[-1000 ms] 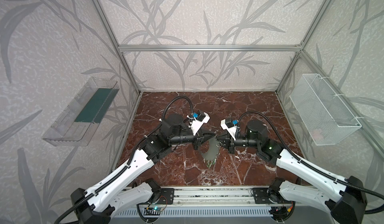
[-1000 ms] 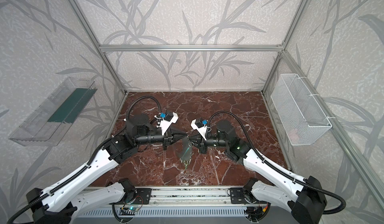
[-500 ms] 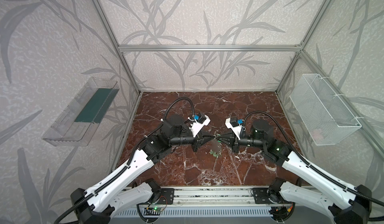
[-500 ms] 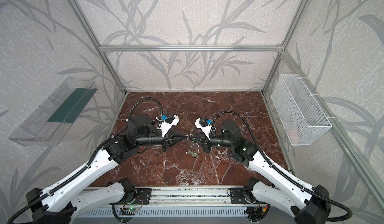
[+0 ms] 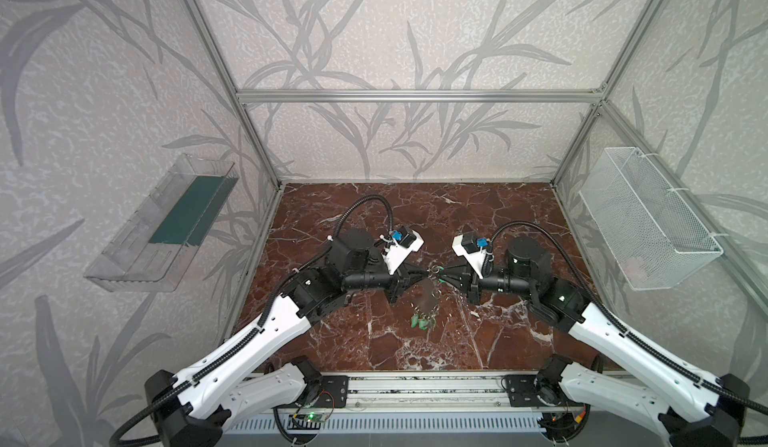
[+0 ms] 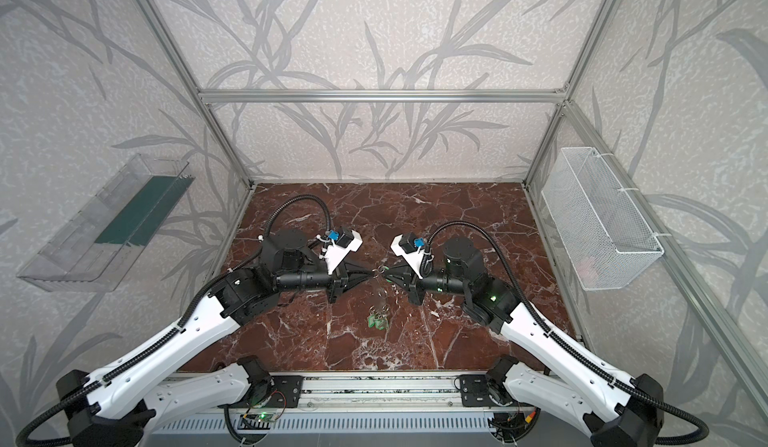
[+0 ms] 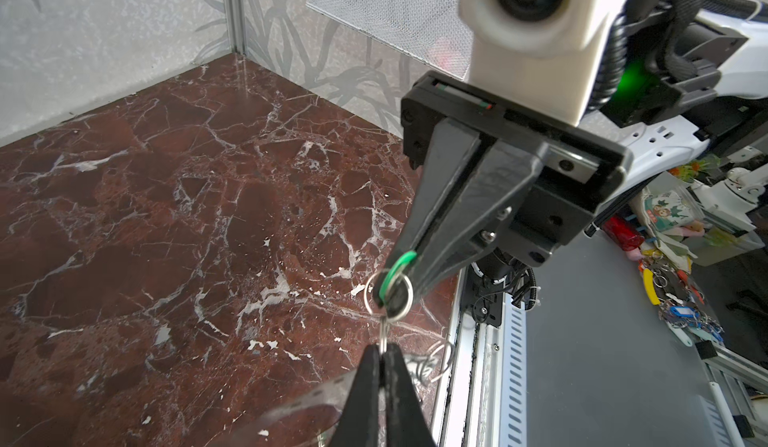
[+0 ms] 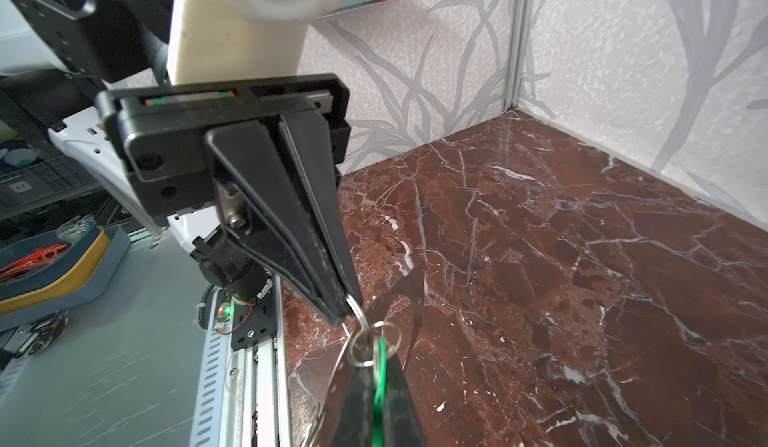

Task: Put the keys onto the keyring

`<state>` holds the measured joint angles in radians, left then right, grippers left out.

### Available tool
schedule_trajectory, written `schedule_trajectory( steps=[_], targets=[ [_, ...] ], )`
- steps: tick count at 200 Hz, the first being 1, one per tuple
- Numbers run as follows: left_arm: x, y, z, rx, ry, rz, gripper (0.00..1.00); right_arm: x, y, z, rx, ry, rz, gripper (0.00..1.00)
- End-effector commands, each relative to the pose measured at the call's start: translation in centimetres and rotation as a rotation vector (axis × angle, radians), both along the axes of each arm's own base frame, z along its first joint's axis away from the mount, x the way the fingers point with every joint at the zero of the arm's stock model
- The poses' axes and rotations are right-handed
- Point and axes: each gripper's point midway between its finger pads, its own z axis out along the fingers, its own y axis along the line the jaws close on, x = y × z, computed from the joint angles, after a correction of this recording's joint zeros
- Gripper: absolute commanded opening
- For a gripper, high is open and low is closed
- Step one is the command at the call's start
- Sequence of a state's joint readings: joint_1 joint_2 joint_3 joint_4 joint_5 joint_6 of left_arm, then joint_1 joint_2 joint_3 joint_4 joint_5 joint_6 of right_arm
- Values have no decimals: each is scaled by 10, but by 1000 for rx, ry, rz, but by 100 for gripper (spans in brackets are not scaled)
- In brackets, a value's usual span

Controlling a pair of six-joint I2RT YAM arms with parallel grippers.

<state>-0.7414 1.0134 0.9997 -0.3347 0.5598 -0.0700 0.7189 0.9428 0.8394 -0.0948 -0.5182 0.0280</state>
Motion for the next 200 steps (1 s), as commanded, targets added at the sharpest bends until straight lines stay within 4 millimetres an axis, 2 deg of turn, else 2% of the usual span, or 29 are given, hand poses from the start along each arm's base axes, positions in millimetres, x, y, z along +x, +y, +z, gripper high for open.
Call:
schedule_trajectory(
  steps=[1,28,54,80,95,132,156,170,173,179,185,200],
  targets=[
    [8,6,5,14,-34,53,22,11,-8,21,21,-67,-71,0],
    [14,11,13,-1,-36,110,43,20,-10,16,-8,-54,-116,0],
    [19,18,23,-23,-44,171,68,36,-12,12,-48,-51,-185,0],
    [25,35,30,-33,-67,277,84,64,-9,6,-83,-38,-258,0],
    [23,44,33,-39,-80,303,99,83,-3,5,-76,-12,-275,0],
    [14,65,36,-50,-119,359,99,142,26,0,-96,22,-330,0],
    [13,78,37,-73,-149,408,99,191,42,-3,-99,43,-380,0],
    [14,80,38,-115,-146,434,99,224,48,-1,-84,61,-419,0],
    [14,80,39,-122,-147,433,99,229,48,5,-72,59,-426,0],
    [13,79,40,-130,-147,423,99,245,53,-8,-82,85,-434,0],
    [11,78,41,-130,-147,416,99,256,56,-4,-74,82,-440,0],
    [13,82,41,-115,-157,434,99,278,65,-15,-99,99,-442,0]
  ],
)
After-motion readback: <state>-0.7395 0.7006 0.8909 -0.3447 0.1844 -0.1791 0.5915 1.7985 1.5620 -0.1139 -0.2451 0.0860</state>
